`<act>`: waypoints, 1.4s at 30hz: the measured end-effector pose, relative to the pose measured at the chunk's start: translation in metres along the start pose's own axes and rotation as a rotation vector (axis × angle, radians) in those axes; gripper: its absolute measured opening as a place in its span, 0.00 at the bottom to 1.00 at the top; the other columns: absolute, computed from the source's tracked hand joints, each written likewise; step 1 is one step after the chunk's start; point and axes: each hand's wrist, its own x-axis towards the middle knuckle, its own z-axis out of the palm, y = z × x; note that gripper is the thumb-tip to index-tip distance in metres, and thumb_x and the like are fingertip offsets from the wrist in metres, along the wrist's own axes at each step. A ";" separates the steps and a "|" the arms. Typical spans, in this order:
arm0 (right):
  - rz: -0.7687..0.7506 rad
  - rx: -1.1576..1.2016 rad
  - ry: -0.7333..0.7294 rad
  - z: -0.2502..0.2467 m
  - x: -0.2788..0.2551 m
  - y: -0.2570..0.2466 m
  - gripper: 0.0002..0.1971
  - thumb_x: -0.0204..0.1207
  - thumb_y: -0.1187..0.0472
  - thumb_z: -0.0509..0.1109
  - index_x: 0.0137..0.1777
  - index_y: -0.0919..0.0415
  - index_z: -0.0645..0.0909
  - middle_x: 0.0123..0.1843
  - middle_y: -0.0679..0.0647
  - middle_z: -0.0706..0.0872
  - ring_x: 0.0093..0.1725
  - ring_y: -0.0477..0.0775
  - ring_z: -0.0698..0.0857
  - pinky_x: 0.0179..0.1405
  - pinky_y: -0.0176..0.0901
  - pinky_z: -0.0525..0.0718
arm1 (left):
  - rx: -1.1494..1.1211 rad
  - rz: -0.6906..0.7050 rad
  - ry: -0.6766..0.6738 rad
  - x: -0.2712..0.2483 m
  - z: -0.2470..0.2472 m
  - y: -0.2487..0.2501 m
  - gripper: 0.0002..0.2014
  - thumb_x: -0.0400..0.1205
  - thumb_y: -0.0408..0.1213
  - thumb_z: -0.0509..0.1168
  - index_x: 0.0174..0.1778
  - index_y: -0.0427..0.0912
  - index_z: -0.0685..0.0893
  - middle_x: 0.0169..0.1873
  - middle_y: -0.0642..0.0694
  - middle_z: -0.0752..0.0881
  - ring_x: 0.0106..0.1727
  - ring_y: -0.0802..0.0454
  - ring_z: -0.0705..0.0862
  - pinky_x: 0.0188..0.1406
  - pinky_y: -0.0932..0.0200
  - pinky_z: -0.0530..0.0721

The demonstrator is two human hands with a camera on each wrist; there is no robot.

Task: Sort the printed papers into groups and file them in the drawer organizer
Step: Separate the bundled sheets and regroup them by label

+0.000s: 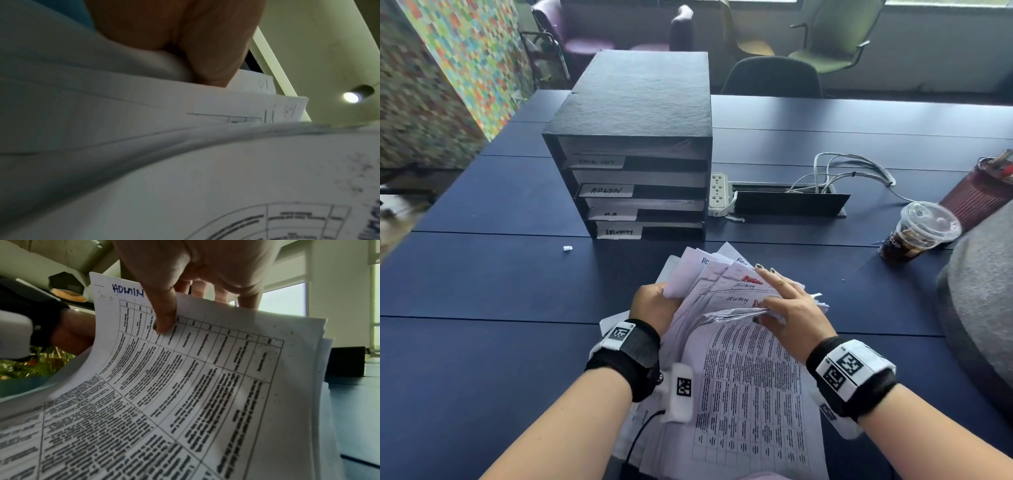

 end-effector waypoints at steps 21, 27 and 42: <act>-0.079 0.036 -0.067 0.001 0.001 -0.018 0.05 0.66 0.63 0.79 0.39 0.52 0.87 0.73 0.38 0.68 0.59 0.51 0.82 0.59 0.57 0.80 | 0.111 0.075 -0.024 -0.008 0.008 0.005 0.18 0.73 0.39 0.66 0.17 0.39 0.73 0.19 0.55 0.69 0.31 0.53 0.62 0.20 0.63 0.65; -0.135 0.011 -0.040 -0.005 0.004 -0.023 0.05 0.66 0.63 0.79 0.39 0.54 0.88 0.79 0.43 0.59 0.67 0.50 0.77 0.66 0.47 0.76 | -0.017 0.045 -0.037 -0.012 0.004 0.009 0.19 0.67 0.45 0.70 0.24 0.30 0.77 0.24 0.47 0.71 0.30 0.54 0.66 0.27 0.63 0.67; -0.053 -0.060 -0.083 -0.019 0.017 -0.025 0.09 0.66 0.60 0.79 0.46 0.58 0.88 0.54 0.55 0.83 0.52 0.61 0.84 0.53 0.54 0.83 | -0.171 0.060 0.004 -0.028 -0.009 0.030 0.07 0.69 0.28 0.77 0.40 0.41 0.91 0.38 0.47 0.92 0.39 0.53 0.90 0.40 0.62 0.86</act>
